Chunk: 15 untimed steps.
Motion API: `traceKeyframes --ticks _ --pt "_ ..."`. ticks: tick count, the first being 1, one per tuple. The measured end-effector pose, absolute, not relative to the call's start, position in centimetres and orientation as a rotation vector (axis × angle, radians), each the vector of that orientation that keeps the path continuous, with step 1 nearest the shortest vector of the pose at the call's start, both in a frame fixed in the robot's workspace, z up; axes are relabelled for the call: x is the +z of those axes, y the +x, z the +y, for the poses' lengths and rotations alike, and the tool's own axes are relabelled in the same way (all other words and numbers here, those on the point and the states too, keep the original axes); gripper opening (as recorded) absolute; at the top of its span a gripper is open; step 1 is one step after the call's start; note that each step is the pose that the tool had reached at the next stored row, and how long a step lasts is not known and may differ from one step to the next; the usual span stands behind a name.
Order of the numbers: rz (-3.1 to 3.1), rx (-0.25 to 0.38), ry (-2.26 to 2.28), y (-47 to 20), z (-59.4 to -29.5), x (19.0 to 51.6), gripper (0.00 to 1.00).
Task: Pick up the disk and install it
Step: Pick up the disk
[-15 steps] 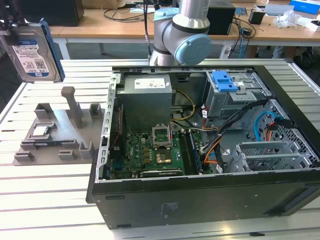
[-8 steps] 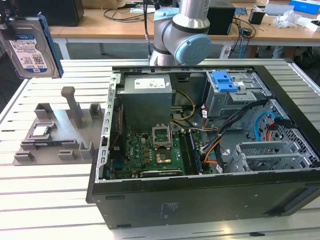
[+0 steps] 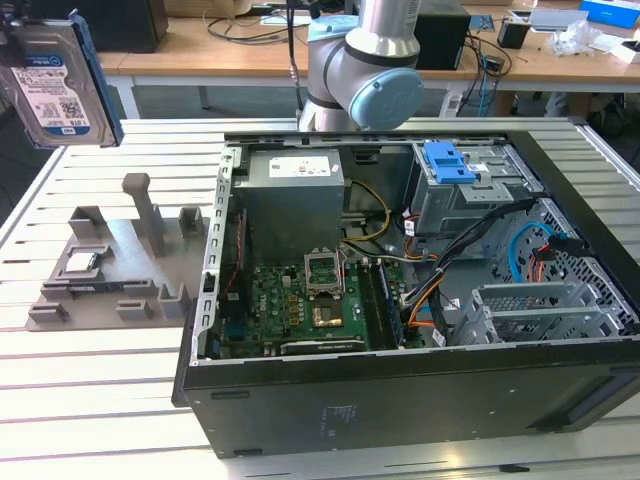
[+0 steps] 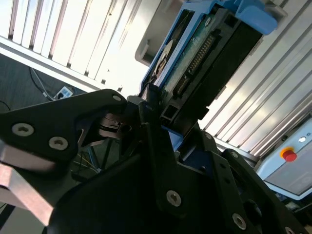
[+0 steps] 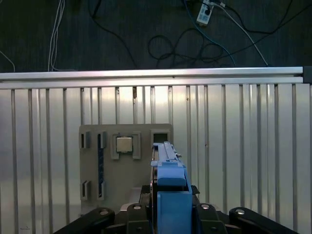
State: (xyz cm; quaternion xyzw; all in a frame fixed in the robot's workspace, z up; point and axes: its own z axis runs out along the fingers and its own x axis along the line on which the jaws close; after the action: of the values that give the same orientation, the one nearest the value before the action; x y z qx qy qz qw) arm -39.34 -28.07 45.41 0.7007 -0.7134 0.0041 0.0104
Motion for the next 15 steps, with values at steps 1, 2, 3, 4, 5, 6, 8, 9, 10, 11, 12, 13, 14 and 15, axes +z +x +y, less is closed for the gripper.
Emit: traceKeyframes --ticks 1,2,3,4,5,6,8,9,10,11,12,13,14,15 --pt "-2.226 0.013 2.187 -39.3 -28.1 45.6 0.36" --pt "-2.226 0.013 2.187 -39.3 -28.1 45.8 0.36" --pt "-2.227 0.013 2.187 -39.3 -28.1 45.9 0.36" --pt "-2.227 0.013 2.187 -39.3 -28.1 46.1 0.36" --pt "-2.227 0.013 2.187 -39.3 -28.1 46.4 0.36" --pt "-2.226 0.013 2.187 -39.3 -28.1 46.6 0.36" --pt "-2.226 0.013 2.187 -39.3 -28.1 47.0 0.36" --pt "-2.226 0.013 2.187 -39.3 -28.1 47.1 0.36" --pt "-2.227 0.013 2.187 -39.3 -28.1 47.4 0.36" --pt "-2.227 0.013 2.187 -39.3 -28.1 47.8 0.36" --pt "-2.226 0.013 2.187 -39.3 -28.1 48.2 0.36" --pt "-2.227 0.013 2.187 -39.3 -28.1 48.6 0.36" --pt "-2.226 0.013 2.187 -39.3 -28.1 49.0 0.36" --pt "-2.226 0.013 2.187 -39.3 -28.1 49.4 0.36"
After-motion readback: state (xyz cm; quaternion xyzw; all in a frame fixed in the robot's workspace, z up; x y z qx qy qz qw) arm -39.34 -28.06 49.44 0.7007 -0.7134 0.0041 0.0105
